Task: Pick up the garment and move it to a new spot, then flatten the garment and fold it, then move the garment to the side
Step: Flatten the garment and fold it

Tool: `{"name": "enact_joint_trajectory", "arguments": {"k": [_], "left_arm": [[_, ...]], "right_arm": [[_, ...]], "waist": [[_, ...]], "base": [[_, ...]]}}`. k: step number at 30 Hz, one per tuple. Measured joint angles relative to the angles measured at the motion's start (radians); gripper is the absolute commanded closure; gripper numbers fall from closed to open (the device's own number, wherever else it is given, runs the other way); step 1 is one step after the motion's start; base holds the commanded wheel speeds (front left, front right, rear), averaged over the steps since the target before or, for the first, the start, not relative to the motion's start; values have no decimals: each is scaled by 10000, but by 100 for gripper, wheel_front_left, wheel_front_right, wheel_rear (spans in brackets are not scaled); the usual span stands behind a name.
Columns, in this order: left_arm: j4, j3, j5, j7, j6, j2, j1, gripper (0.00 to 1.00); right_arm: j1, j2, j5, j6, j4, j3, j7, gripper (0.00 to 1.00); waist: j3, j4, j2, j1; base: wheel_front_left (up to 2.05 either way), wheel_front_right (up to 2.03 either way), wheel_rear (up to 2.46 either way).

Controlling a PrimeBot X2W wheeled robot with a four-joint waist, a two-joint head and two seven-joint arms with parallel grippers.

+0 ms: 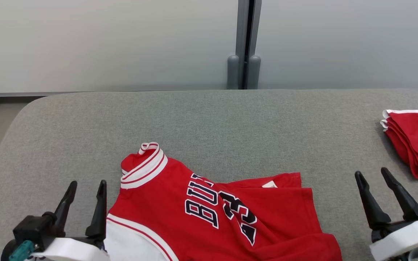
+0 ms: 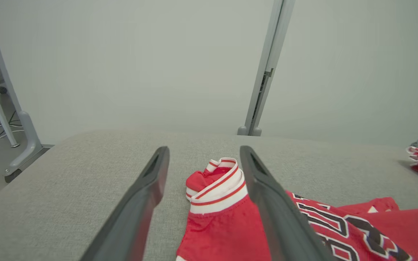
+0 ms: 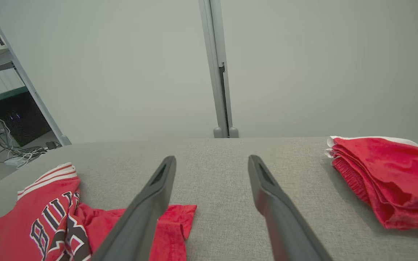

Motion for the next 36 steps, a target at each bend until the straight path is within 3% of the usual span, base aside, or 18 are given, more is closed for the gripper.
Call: {"name": "enact_joint_trajectory", "arguments": {"k": [9,17,27,36], "left_arm": [[-1429,4,-619,3304,614,734,936,0],[-1513,-173,-1028,4734,871,965,1660,0],[-826,-387,-1666,5852,867,1016,1947,0],[-253,-579,-1935,6243,690,1012,1825,0]], "right_arm": [[1154,-1216,1413,0,-826,249,3285,0],[2328,-1231,2314,0,-1277,378,5647,0],[2626,-840,2144,0,-1595,533,6840,0],[2399,-374,1712,0,-1467,616,7001,0]], "waist": [[193,128,0,0],[543,179,0,0],[885,121,0,0],[1026,129,0,0]], "base": [[0,0,0],[0,0,0],[0,0,0],[0,0,0]]}}
